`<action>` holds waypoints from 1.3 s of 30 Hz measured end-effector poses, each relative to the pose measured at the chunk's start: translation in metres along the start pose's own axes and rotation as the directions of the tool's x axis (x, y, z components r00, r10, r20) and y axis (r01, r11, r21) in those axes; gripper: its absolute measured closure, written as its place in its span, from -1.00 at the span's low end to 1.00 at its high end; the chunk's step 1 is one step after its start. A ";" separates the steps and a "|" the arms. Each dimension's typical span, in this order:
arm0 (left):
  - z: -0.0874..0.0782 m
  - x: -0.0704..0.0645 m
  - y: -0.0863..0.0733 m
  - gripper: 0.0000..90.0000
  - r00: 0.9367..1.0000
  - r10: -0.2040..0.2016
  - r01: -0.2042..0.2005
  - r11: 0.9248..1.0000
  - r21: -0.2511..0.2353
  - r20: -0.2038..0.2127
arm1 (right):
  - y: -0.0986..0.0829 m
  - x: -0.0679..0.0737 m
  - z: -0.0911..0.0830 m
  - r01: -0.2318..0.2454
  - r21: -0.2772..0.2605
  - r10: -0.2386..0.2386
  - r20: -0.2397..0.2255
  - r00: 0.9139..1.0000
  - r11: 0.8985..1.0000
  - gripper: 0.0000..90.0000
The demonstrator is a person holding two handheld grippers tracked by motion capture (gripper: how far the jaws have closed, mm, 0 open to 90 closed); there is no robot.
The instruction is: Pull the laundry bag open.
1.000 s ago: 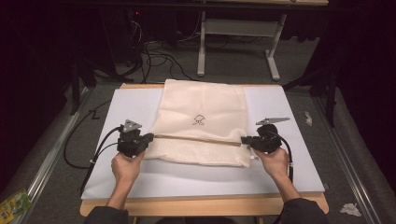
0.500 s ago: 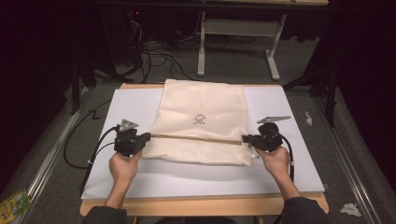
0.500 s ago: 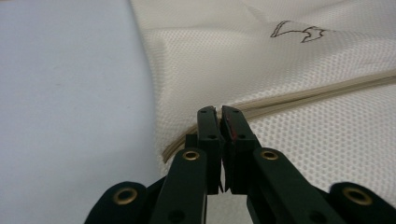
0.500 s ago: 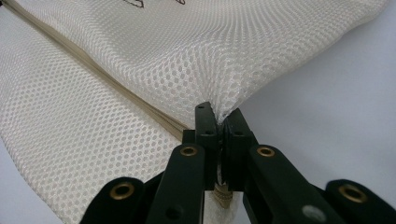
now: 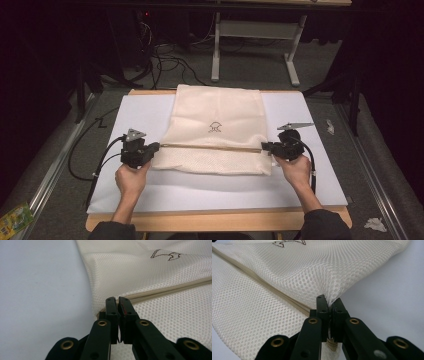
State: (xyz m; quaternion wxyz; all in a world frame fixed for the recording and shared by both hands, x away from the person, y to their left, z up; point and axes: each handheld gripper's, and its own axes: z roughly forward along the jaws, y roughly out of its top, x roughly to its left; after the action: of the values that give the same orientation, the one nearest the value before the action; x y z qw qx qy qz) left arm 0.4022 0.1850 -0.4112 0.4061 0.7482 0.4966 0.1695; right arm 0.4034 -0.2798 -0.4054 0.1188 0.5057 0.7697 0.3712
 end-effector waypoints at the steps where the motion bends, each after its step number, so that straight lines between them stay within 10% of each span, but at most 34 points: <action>1: 0.000 0.001 -0.001 0.95 1.000 -0.004 0.004 1.000 0.002 0.001 | 0.000 -0.001 0.000 -0.004 -0.001 0.004 -0.001 1.000 1.000 0.97; 15: 0.000 -0.005 -0.009 0.94 0.999 0.020 -0.019 1.000 0.012 -0.033 | 0.007 -0.002 0.001 -0.008 -0.016 0.008 0.017 1.000 1.000 0.96; 39: 0.019 -0.007 -0.022 0.92 0.999 0.005 -0.009 0.995 0.100 0.041 | -0.004 -0.016 0.027 -0.059 0.045 0.058 0.026 0.998 0.997 0.85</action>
State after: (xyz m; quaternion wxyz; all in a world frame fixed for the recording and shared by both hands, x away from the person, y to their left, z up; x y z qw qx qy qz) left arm 0.3981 0.1744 -0.4389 0.3776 0.7728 0.4932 0.1304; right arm 0.4228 -0.2828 -0.4303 0.1057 0.5353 0.7612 0.3506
